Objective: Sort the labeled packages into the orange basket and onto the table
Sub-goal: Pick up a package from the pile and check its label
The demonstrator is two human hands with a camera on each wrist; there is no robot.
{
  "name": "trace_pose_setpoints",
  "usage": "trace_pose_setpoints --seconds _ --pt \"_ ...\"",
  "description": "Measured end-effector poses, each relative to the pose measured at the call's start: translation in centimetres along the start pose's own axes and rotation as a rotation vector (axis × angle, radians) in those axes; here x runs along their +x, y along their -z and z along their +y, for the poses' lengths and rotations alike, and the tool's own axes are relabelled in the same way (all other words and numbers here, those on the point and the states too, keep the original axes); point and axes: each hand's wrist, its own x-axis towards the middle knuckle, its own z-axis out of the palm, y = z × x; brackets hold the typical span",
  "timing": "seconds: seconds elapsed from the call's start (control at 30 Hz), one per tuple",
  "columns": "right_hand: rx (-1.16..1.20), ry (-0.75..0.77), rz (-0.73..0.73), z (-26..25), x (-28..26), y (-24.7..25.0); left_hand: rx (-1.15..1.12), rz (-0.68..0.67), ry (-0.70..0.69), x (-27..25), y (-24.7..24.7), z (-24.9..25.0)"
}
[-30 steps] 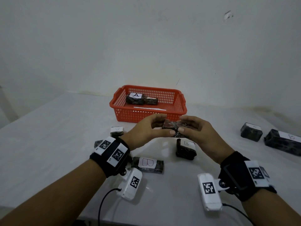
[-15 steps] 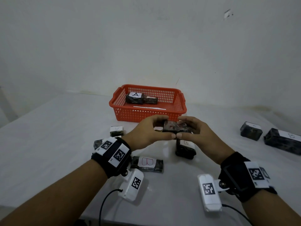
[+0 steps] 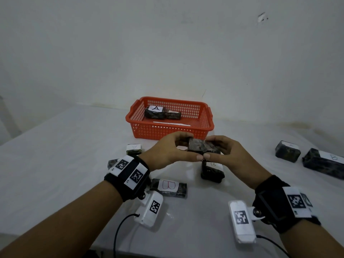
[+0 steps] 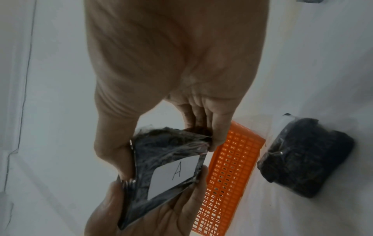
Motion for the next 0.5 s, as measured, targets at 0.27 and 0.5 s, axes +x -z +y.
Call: trace_pose_setpoints --seconds 0.27,0.5 --pt "0.134 -0.057 -0.042 -0.1 -0.3 -0.2 0.052 0.013 -0.055 0.0 0.2 0.0" --pt "0.281 -0.137 0.077 -0.9 0.2 -0.7 0.054 -0.063 -0.111 0.0 -0.2 -0.1"
